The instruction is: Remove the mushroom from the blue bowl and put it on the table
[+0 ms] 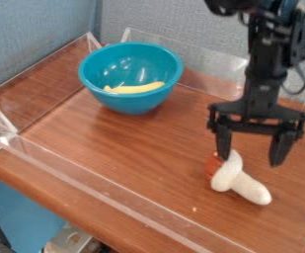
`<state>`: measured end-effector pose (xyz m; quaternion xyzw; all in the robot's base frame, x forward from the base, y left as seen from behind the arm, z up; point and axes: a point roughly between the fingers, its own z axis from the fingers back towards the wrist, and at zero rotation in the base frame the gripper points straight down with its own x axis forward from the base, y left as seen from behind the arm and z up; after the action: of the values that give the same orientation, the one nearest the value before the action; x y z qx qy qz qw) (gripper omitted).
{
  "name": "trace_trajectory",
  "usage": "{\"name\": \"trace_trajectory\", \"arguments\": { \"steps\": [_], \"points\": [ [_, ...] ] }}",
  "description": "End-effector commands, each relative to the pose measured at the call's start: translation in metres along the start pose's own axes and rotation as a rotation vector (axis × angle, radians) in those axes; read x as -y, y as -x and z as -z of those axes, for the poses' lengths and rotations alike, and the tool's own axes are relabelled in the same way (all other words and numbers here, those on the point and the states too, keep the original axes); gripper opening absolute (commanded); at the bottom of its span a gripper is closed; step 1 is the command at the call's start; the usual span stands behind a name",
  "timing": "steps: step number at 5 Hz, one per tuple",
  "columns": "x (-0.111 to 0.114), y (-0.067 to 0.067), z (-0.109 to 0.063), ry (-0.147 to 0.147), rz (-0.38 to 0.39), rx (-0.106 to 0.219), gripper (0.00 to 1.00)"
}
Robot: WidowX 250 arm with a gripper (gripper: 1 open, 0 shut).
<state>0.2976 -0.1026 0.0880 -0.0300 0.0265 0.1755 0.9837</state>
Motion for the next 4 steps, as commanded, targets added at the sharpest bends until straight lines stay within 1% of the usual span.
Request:
{"name": "trace_trajectory", "arguments": {
  "steps": [1,2,3,4],
  "points": [
    [0.004,0.004,-0.055,0.084,-0.002,0.081,1.00],
    [-0.004,0.011,-0.089,0.115,0.002,0.107,1.00],
    [-0.026,0.009,-0.100,0.124,-0.016,0.115,1.00],
    [-0.026,0.007,-0.088,0.113,-0.021,0.125,1.00]
  ]
}}
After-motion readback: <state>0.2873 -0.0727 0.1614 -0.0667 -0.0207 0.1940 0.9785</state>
